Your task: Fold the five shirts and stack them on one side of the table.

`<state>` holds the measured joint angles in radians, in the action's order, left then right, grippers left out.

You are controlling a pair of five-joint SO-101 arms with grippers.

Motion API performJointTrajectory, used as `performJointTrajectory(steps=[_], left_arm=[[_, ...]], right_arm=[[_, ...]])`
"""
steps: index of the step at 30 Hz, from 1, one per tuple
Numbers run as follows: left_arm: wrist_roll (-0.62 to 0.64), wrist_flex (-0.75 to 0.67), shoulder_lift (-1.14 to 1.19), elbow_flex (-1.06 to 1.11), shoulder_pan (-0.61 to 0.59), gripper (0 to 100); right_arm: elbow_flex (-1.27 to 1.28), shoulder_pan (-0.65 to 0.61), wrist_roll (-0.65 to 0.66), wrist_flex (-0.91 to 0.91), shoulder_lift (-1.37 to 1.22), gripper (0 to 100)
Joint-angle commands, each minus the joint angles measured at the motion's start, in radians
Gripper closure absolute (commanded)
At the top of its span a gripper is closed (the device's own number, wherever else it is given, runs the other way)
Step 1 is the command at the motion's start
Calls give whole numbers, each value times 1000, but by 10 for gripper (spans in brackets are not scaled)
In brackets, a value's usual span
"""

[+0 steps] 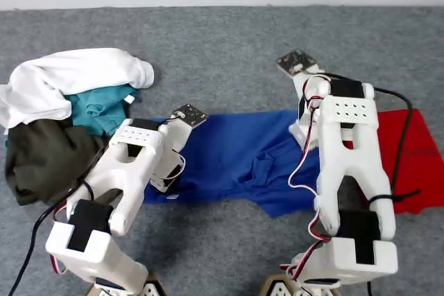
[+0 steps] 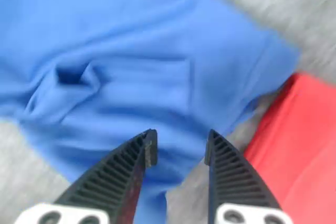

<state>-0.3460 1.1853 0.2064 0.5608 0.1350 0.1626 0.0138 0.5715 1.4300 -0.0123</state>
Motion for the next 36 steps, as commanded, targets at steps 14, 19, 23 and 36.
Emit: performJointTrajectory(steps=[14,19,23,36], left_arm=[[5,-57,15,5,8,927],[5,-57,15,5,8,927],[5,-57,15,5,8,927],[5,-57,15,13,8,927]], right_arm=[[483,2,94,163,417,838],[601,12,138,163,455,838],[629,91,143,157,455,838],[758,246,143,-28,455,838]])
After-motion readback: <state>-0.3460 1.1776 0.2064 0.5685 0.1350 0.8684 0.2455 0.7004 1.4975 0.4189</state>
